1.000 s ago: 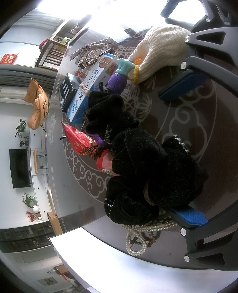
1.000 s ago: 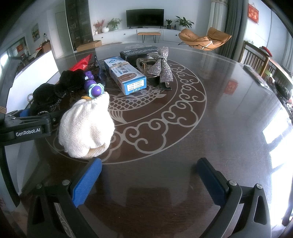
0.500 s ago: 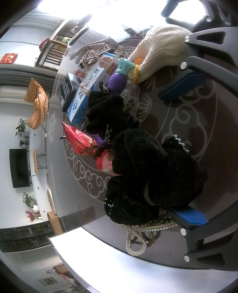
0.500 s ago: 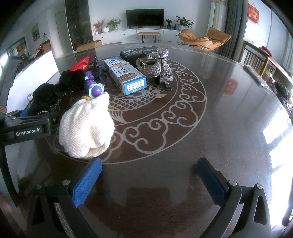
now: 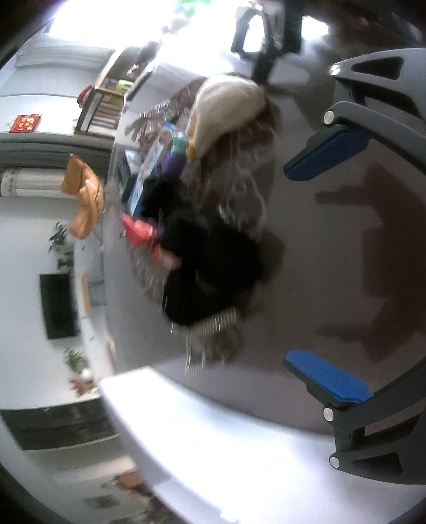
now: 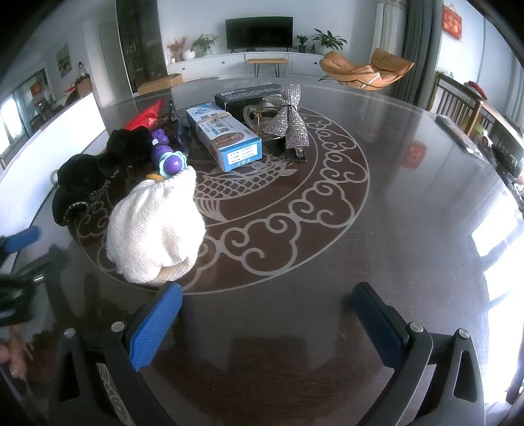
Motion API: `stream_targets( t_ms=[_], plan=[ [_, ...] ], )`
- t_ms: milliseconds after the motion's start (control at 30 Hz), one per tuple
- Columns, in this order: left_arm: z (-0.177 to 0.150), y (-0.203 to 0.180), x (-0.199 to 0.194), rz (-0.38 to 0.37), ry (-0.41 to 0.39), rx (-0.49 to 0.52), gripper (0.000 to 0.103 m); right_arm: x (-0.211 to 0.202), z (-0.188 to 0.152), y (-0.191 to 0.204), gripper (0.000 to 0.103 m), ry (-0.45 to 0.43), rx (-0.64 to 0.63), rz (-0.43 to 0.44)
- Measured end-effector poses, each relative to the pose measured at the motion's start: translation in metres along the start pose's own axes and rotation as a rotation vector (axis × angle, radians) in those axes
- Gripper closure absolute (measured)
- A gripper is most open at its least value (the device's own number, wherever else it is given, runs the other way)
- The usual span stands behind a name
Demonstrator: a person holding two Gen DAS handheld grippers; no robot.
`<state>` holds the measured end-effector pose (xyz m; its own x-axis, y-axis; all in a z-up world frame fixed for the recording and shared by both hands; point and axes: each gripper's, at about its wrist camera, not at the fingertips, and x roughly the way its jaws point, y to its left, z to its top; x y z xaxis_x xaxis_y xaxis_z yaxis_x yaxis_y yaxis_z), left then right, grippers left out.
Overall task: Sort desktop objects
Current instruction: 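Grasp the cream knitted pouch with the right tool while the left tool pulls back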
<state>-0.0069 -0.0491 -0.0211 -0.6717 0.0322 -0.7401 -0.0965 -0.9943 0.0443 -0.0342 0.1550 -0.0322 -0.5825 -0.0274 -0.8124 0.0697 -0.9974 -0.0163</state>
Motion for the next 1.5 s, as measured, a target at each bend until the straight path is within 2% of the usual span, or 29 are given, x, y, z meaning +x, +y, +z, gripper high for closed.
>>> stream_targets(
  t_ms=[167, 300, 400, 500, 600, 700, 767, 867, 900, 933, 1067, 1167, 1267, 1367, 1433, 1500],
  plan=[
    [0.001, 0.011, 0.006, -0.025, 0.019, -0.049, 0.000, 0.001, 0.001, 0.000, 0.000, -0.006, -0.021, 0.023],
    [0.001, 0.005, 0.012, -0.012, 0.030, -0.029, 0.000, -0.006, -0.002, 0.001, 0.000, -0.026, -0.058, 0.182],
    [-0.005, 0.008, 0.011, -0.008, 0.024, -0.039, 0.000, -0.004, 0.003, 0.006, 0.000, 0.000, -0.067, 0.224],
    [-0.006, 0.014, 0.018, -0.013, 0.046, -0.067, 0.000, 0.002, 0.020, 0.012, 0.000, 0.009, -0.010, 0.289],
    [-0.011, 0.021, 0.019, -0.020, 0.072, -0.094, 0.000, 0.018, 0.042, 0.030, 0.000, 0.031, -0.009, 0.292],
    [-0.012, 0.026, 0.022, -0.027, 0.083, -0.125, 0.000, 0.038, 0.053, 0.052, 0.001, 0.045, -0.100, 0.224],
    [-0.013, 0.028, 0.021, -0.032, 0.082, -0.131, 0.000, 0.041, 0.055, 0.059, 0.008, 0.040, -0.154, 0.189],
    [-0.013, 0.027, 0.021, -0.030, 0.083, -0.122, 0.000, 0.038, 0.054, 0.055, 0.034, 0.027, -0.196, 0.183],
    [-0.013, 0.025, 0.022, -0.027, 0.086, -0.116, 0.000, 0.035, 0.051, 0.048, 0.047, 0.018, -0.205, 0.180],
    [-0.013, 0.025, 0.021, -0.023, 0.087, -0.110, 0.000, 0.033, 0.046, 0.042, 0.048, 0.014, -0.204, 0.175],
    [-0.014, 0.022, 0.020, -0.010, 0.089, -0.086, 0.000, 0.013, 0.020, 0.011, 0.048, -0.023, -0.201, 0.144],
    [-0.015, 0.022, 0.019, -0.017, 0.086, -0.081, 0.000, 0.008, 0.017, 0.000, 0.047, -0.032, -0.166, 0.122],
    [-0.015, 0.025, 0.018, -0.019, 0.084, -0.084, 0.000, 0.005, 0.013, -0.004, 0.040, -0.048, -0.150, 0.113],
    [-0.016, 0.024, 0.018, -0.016, 0.085, -0.081, 0.000, 0.002, 0.011, -0.011, 0.029, -0.039, -0.122, 0.115],
    [-0.016, 0.022, 0.018, -0.013, 0.088, -0.074, 0.000, 0.006, 0.011, -0.010, 0.013, -0.025, -0.130, 0.108],
    [-0.016, 0.021, 0.017, -0.012, 0.089, -0.069, 0.000, 0.007, 0.011, -0.009, 0.011, -0.023, -0.136, 0.106]
  ],
)
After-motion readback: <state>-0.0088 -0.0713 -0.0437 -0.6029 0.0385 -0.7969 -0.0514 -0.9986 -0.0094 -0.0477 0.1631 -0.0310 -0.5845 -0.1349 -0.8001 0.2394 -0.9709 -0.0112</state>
